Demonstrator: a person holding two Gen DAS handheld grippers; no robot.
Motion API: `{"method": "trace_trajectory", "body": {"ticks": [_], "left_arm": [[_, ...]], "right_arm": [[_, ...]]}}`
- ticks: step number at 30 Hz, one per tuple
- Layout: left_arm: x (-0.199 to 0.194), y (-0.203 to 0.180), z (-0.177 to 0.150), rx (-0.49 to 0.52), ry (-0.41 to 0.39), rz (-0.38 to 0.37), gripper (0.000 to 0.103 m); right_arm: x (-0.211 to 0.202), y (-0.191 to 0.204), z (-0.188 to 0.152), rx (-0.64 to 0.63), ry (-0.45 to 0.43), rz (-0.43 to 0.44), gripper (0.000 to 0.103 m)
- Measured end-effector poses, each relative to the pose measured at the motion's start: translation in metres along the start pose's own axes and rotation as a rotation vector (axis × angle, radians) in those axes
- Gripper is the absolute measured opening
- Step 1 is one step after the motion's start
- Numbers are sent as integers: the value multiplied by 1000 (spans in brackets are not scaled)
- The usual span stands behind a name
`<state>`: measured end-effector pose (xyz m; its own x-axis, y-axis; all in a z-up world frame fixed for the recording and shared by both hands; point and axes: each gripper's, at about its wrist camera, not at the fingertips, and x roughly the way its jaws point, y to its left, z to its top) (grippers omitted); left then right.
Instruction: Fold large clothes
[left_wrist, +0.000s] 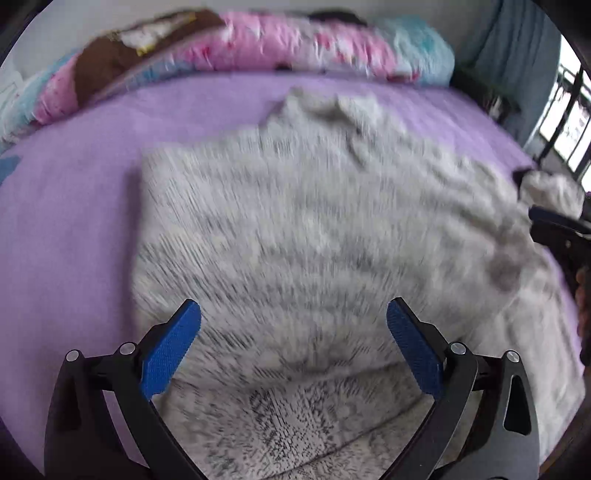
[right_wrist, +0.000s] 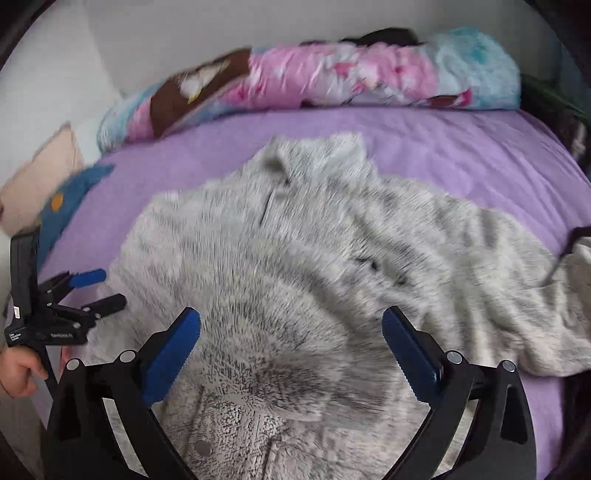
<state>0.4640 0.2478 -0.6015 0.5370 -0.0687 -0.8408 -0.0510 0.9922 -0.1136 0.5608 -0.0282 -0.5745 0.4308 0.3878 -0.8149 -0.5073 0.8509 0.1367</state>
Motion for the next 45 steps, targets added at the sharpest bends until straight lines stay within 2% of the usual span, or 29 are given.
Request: {"method": "trace_trajectory", "body": {"ticks": [1, 3, 5, 7, 10, 12, 14, 16, 17, 19, 21, 24, 27, 30, 33, 36, 39, 45], "left_arm": [[17, -1, -9, 30, 44, 19, 97], [27, -9, -17, 112, 22, 57, 97], [29, -12, -16, 123, 27, 75, 97], [22, -9, -8, 95, 37, 63, 97], [-8, -5, 0, 58, -46, 64, 97], [-20, -2, 2, 45, -74, 65, 97], [-14, 2, -3, 41, -47, 71, 97], [2, 2, -12, 62, 8, 84, 97], [16, -2, -19, 118, 44, 103, 97], [22, -7, -23, 167, 41, 126, 97], [19, -6, -14, 135, 66, 126, 97], [6, -7, -2, 111, 79, 125, 97], [-20, -6, 5, 56, 110, 118, 97], [-64, -8, 5, -6, 94, 100, 97], [-106, -18, -1, -8, 66, 120, 97], [-135, -23, -15, -50, 22, 111, 97], [-146, -27, -30, -80, 14, 112, 97], [-153, -34, -63, -133, -45, 70, 97]], "right_arm": [[19, 1, -9, -24, 59, -66, 97], [44, -3, -28, -71, 124, -112, 97], [44, 5, -39, -143, 61, -155, 97], [40, 8, -32, -136, 80, -166, 97], [7, 9, -22, -77, -1, -185, 97], [-7, 15, -23, -96, -36, -218, 97], [-1, 22, -33, -144, 3, -221, 97], [20, 20, -48, -175, 92, -213, 97], [27, 19, -51, -167, 104, -199, 97], [29, 15, -53, -137, 80, -172, 98], [27, 14, -50, -136, 85, -169, 98], [12, 10, -41, -133, 90, -164, 97], [-11, 8, -32, -90, 53, -146, 97], [-39, 13, -25, -72, 39, -108, 97], [-64, 19, -18, -106, 29, -74, 97], [-83, 25, -12, -175, 10, -78, 97], [-98, 22, -13, -160, -3, -83, 97], [-108, 22, -38, -127, 3, -130, 97]]}}
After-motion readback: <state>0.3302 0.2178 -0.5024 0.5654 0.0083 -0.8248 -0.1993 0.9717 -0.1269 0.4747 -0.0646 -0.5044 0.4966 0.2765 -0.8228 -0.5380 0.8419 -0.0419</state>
